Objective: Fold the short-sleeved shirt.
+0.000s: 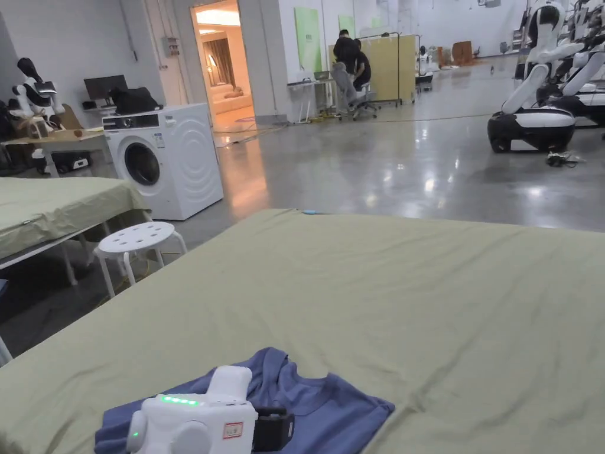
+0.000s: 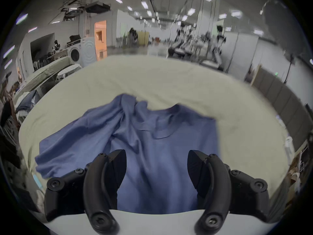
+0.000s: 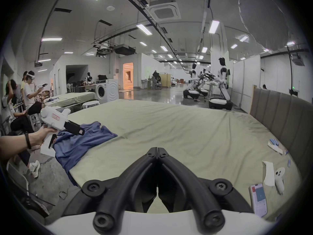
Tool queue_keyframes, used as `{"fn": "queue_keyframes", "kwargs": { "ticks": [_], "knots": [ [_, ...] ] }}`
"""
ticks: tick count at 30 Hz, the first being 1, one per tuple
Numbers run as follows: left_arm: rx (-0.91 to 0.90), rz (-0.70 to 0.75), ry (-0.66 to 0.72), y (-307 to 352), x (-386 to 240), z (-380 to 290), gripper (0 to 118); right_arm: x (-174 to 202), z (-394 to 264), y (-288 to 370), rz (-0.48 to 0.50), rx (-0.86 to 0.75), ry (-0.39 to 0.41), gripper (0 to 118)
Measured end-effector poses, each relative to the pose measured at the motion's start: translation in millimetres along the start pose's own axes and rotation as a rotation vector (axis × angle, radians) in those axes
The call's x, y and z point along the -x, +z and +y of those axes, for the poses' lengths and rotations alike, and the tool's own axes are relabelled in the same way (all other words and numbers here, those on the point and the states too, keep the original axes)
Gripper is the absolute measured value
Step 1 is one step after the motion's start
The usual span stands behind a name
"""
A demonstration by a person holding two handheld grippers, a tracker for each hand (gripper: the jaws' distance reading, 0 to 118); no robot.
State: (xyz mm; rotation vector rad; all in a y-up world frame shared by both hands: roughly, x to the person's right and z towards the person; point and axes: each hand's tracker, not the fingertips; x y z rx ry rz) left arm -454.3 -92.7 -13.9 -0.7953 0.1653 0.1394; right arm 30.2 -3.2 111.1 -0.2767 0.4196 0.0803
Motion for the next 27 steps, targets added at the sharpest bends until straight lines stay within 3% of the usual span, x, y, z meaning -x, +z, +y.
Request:
{"fn": "queue_keyframes", "kwargs": {
  "ticks": [4,6,9,11,12,15,20,27],
  "knots": [
    [0.172,-0.049,0.072,-49.0,4.8,5.8,70,-14.7,-8.6,-6.3,-0.057,0.055,-0.054,0],
    [0.147,-0.026,0.054,-50.0,0.9,7.5,68,-19.2,-12.9,-6.7,-0.081,0.069,-0.078,0],
    [0.150,0.025,-0.015,-45.0,-6.8,10.2,43,-28.5,-21.2,-8.3,-0.077,0.083,-0.125,0],
    [0.152,0.020,0.005,-50.7,-10.4,11.8,9,-32.2,-24.1,-9.8,-0.067,0.104,-0.149,0],
    [0.146,0.027,0.011,-50.4,-14.0,10.6,3,-32.9,-24.8,-9.0,-0.068,0.100,-0.148,0],
    [0.145,0.036,0.006,-46.7,-15.4,11.8,3,-34.6,-23.4,-2.6,-0.072,0.090,-0.153,0],
    [-0.064,-0.085,0.338,12.1,34.5,57.6,2,-43.2,-18.3,6.2,-0.077,0.071,-0.142,0],
    [-0.291,0.035,0.190,85.2,45.4,180.6,2,-55.4,-19.0,14.5,-0.088,0.035,-0.202,0]
  ]
}}
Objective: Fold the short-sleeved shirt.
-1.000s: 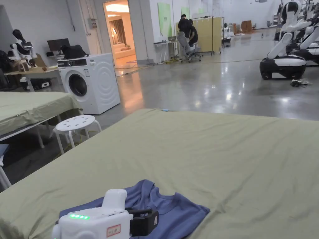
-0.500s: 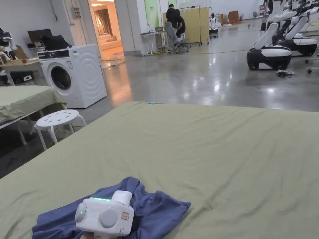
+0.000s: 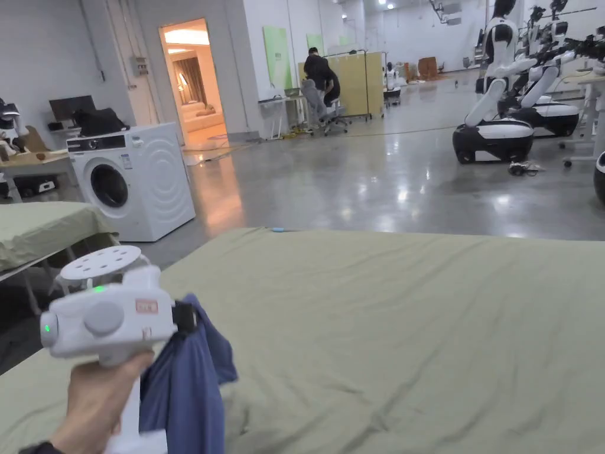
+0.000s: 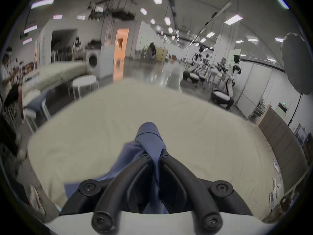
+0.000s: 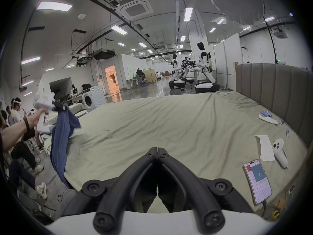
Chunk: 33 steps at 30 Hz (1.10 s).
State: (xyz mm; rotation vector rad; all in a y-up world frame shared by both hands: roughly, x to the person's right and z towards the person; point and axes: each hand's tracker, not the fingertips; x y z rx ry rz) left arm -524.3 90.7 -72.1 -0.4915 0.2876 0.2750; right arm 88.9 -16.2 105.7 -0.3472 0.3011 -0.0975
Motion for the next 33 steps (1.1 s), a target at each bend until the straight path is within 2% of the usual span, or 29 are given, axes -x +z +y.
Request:
{"fn": "queue_keyframes", "kwargs": {
  "ticks": [5,8,11,13,16,19,21,24,29,30,31,32,33],
  "knots": [
    [-0.109,-0.051,-0.200,6.4,-86.5,82.4,2,-9.7,-4.8,5.6,-0.039,0.011,0.009,0],
    [-0.055,-0.130,-0.318,-13.0,-149.3,77.1,2,-16.3,-5.5,13.9,-0.057,0.015,0.006,0],
    [0.017,-0.247,-0.372,-42.4,-216.1,31.5,2,-26.1,-5.0,25.4,-0.096,0.009,0.005,0],
    [0.076,-0.398,-0.331,-49.1,-257.3,-13.1,2,-33.5,-3.3,31.3,-0.114,0.002,-0.012,0],
    [0.161,-0.649,-0.168,-40.9,-311.8,-94.3,2,-47.6,-4.0,38.7,-0.144,-0.015,-0.060,0],
    [0.312,-0.854,-0.171,-18.9,-368.9,-183.1,2,-57.4,-7.2,45.4,-0.161,-0.014,-0.077,0],
    [0.405,-0.936,-0.223,4.4,-407.6,-237.6,2,-63.7,-13.4,50.0,-0.177,-0.008,-0.064,0],
    [0.544,-1.045,-0.177,26.3,-440.1,-302.7,2,-67.8,-21.3,58.8,-0.193,0.011,-0.050,0],
    [0.659,-1.167,-0.216,68.0,-448.9,-358.0,3,-66.2,-26.5,69.0,-0.209,0.017,-0.019,0],
    [0.641,-1.163,-0.204,73.8,-447.0,-361.9,5,-66.3,-26.4,68.1,-0.207,0.017,-0.023,0],
    [0.632,-1.154,-0.211,80.4,-443.1,-362.1,13,-66.0,-26.1,67.4,-0.203,0.014,-0.032,0],
    [0.598,-1.161,-0.233,85.7,-437.5,-358.8,31,-63.5,-25.3,66.0,-0.195,0.010,-0.041,0],
    [0.556,-1.181,-0.237,92.7,-427.0,-349.8,57,-61.7,-24.3,65.0,-0.184,0.002,-0.048,0]
  ]
}}
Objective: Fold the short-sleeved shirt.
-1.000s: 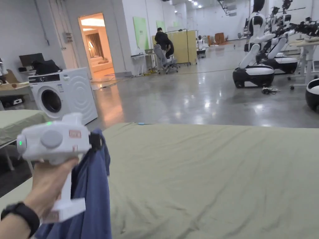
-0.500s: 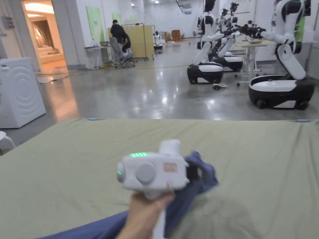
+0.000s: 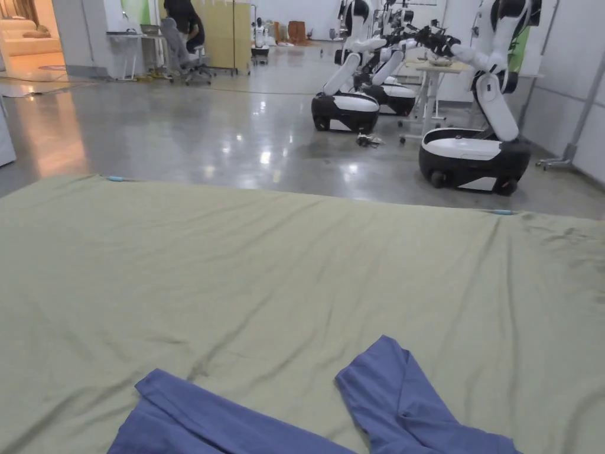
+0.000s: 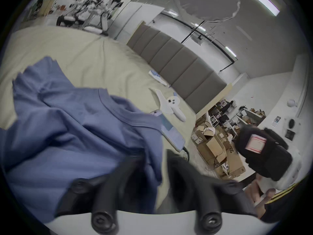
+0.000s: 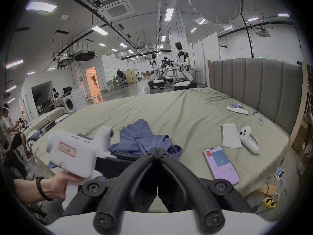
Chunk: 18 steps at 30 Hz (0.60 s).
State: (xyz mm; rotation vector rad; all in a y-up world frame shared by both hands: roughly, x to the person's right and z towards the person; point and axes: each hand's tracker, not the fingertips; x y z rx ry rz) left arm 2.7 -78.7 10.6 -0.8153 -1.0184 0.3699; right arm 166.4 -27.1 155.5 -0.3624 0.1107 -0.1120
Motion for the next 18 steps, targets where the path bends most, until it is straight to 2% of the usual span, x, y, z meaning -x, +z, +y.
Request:
{"fn": "queue_keyframes", "kwargs": {
  "ticks": [1,5,9,11,13,16,17,18],
  "knots": [
    [-0.016,-0.003,0.001,15.4,-3.3,5.0,81,2.7,1.8,-0.7,0.007,-0.003,-0.003,0],
    [-0.232,0.115,-0.180,106.4,-28.5,23.4,82,19.3,14.1,-2.0,0.045,-0.026,0.028,0],
    [-0.475,0.430,-0.382,201.4,-55.0,18.4,82,38.5,30.4,-0.1,0.081,-0.068,0.089,0],
    [-0.569,0.605,-0.435,232.4,-63.3,7.1,81,42.0,34.7,0.1,0.098,-0.084,0.101,0],
    [-0.666,0.803,-0.451,255.5,-68.0,-11.2,80,49.0,39.7,0.3,0.113,-0.099,0.109,0],
    [-0.706,0.987,-0.446,278.9,-76.8,-32.2,75,63.6,47.7,3.3,0.132,-0.118,0.122,0],
    [-0.723,0.996,-0.443,286.8,-79.6,-40.2,66,66.1,49.1,3.9,0.137,-0.121,0.122,0],
    [-0.743,0.995,-0.427,295.3,-84.0,-48.2,53,68.7,50.9,4.8,0.151,-0.123,0.121,0]
  ]
}}
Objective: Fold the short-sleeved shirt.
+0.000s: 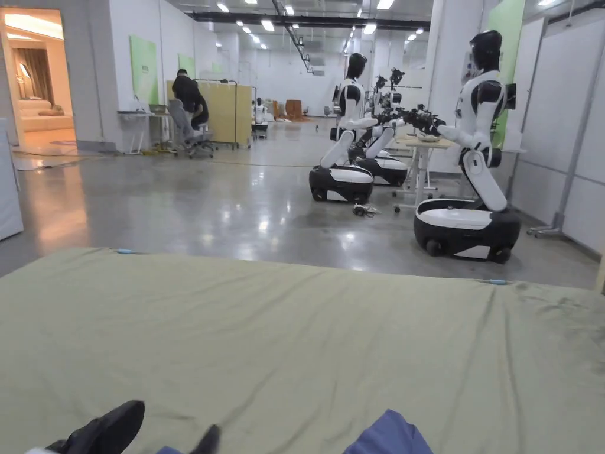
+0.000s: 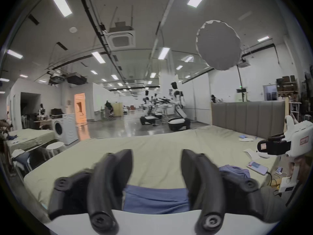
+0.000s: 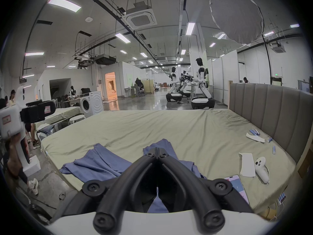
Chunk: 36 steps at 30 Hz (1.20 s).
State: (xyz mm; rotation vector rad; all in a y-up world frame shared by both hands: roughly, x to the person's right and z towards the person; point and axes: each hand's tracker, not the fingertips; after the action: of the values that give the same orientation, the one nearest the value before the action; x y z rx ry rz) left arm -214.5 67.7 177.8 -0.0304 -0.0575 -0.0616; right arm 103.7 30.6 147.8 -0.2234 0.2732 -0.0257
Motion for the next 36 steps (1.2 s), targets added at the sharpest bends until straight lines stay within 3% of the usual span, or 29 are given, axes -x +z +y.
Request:
{"fn": "queue_keyframes", "kwargs": {
  "ticks": [1,2,4,7,13,27,28,30,31,32,36],
  "knots": [
    [0.000,0.045,0.014,6.3,6.2,0.6,20,0.4,1.3,0.6,0.006,-0.003,0.002,0],
    [-0.002,0.034,0.027,12.6,8.8,-0.2,6,3.7,4.0,1.9,0.005,-0.005,0.006,0],
    [-0.009,0.067,0.030,26.3,13.0,-3.2,1,9.3,8.4,5.2,-0.004,-0.008,0.037,0],
    [0.006,0.083,0.021,36.4,16.5,-6.7,0,10.1,10.8,7.9,0.002,-0.021,0.040,0],
    [0.025,0.100,0.068,44.6,28.0,-6.4,0,4.5,10.5,2.7,0.014,-0.034,-0.027,0],
    [0.110,0.017,0.138,20.6,43.1,-10.6,0,-6.8,3.8,-3.2,0.020,-0.020,-0.053,0],
    [0.146,-0.013,0.146,12.1,48.0,-12.7,5,-7.8,2.0,-3.7,0.023,-0.017,-0.061,0],
    [0.206,-0.019,0.158,-9.1,58.2,-22.2,38,-10.0,-2.5,-5.7,0.035,-0.008,-0.086,0],
    [0.227,-0.065,0.182,-21.1,65.3,-28.4,61,-11.4,-5.2,-6.8,0.038,-0.001,-0.094,0],
    [0.279,-0.096,0.202,-36.8,72.0,-35.4,73,-12.4,-8.0,-7.5,0.036,0.003,-0.096,0],
    [0.457,-0.058,0.212,-124.9,95.2,-78.5,74,-16.3,-18.3,-12.9,0.007,0.029,-0.094,0]
  ]
}}
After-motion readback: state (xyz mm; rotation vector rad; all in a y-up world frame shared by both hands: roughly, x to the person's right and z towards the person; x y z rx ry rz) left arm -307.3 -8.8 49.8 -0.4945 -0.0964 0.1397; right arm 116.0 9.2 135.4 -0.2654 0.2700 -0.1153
